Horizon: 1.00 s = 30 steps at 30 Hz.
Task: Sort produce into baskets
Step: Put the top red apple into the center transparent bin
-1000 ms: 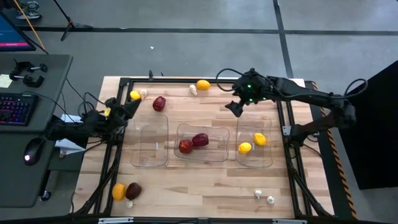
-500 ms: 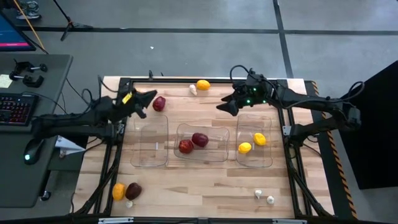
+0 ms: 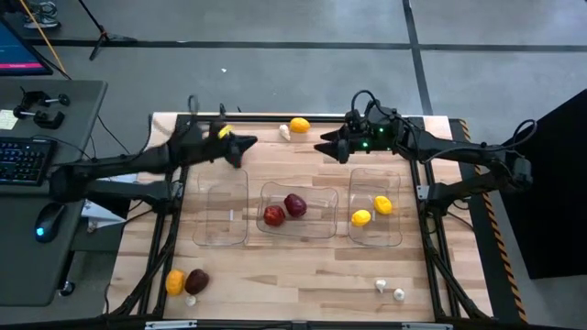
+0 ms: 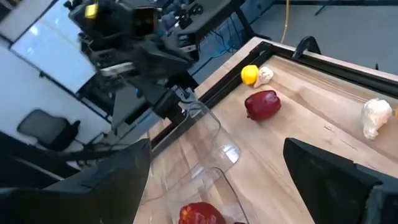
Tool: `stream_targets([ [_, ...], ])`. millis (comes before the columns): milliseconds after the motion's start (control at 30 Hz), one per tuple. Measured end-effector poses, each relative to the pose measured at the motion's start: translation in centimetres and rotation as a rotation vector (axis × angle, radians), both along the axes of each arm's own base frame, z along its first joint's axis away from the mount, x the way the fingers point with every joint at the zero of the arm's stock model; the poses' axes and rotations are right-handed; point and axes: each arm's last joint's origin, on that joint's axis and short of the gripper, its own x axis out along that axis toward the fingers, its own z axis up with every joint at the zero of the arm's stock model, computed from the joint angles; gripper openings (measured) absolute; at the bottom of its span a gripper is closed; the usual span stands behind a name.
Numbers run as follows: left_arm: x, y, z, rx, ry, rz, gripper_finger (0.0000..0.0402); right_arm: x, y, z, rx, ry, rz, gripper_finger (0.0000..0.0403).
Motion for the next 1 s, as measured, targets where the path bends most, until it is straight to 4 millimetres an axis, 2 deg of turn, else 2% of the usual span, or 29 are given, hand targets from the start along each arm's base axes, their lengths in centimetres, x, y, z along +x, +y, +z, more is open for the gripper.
stream_targets([
  [200, -0.1, 5.4, -0.7, -0.153, 0.336, 0.062, 0.0135, 0.1, 0.3, 0.0, 0.022, -0.002, 0.004, 0.0353],
  [333, -0.8, 7.6, -3.6, -0.284, 0.559, 0.109, 0.0201, 0.2, 0.7, 0.0, 0.002, 0.003, 0.025, 0.0353],
  [467, -1.1, 8.9, -6.0, -0.349, 0.703, 0.122, 0.0245, 0.3, 1.2, -0.1, -0.063, 0.022, 0.062, 0.0353],
  [700, -0.8, 10.6, -8.6, -0.477, 0.75, 0.248, 0.0267, 0.4, 1.2, -0.5, -0.089, 0.054, 0.077, 0.0353],
  [1000, 0.1, 11.0, -11.7, -0.582, 0.868, 0.338, 0.0267, 0.2, 1.3, -1.2, -0.09, 0.127, 0.089, 0.0353],
])
